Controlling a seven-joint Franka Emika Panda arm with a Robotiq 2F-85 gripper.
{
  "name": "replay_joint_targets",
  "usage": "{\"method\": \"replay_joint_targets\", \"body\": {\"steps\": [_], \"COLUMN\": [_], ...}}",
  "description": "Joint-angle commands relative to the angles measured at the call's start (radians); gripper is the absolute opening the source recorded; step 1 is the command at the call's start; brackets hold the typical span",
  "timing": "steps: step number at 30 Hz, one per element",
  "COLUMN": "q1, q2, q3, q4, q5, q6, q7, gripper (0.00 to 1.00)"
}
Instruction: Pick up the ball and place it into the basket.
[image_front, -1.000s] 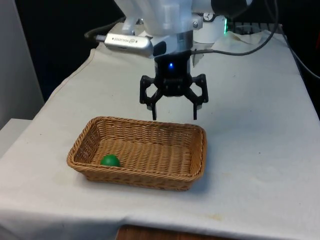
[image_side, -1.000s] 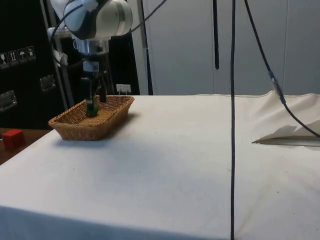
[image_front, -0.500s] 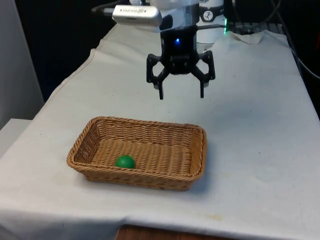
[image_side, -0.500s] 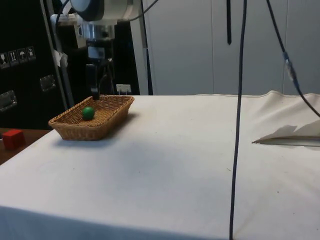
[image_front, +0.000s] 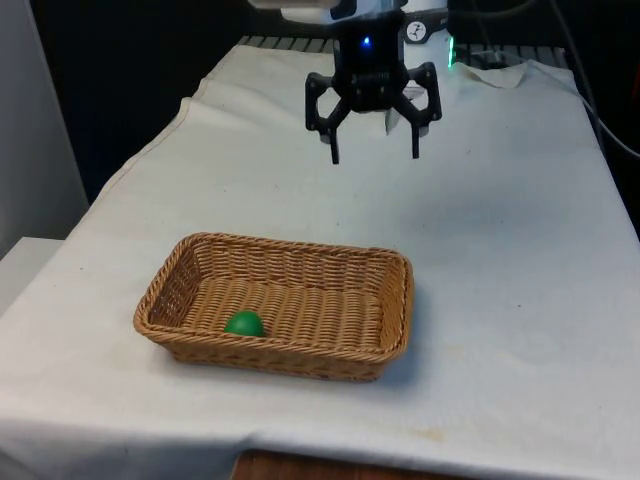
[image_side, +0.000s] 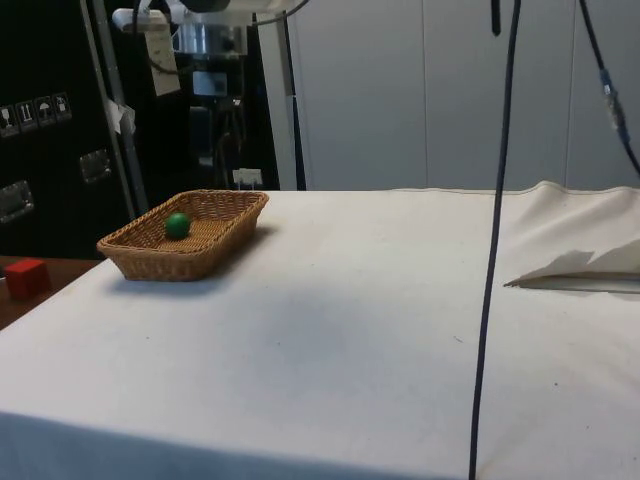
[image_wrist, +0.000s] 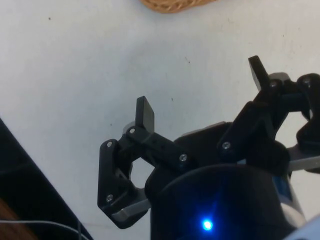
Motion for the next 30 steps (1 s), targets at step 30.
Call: {"method": "replay_joint_targets", "body": {"steps": [30], "q1": [0.032], "q2": [-0.251], "q3": [0.032], "q4": [-0.297], "q5": [-0.037], "q6": [0.129], "q7": [0.004], "gripper": [1.0]}}
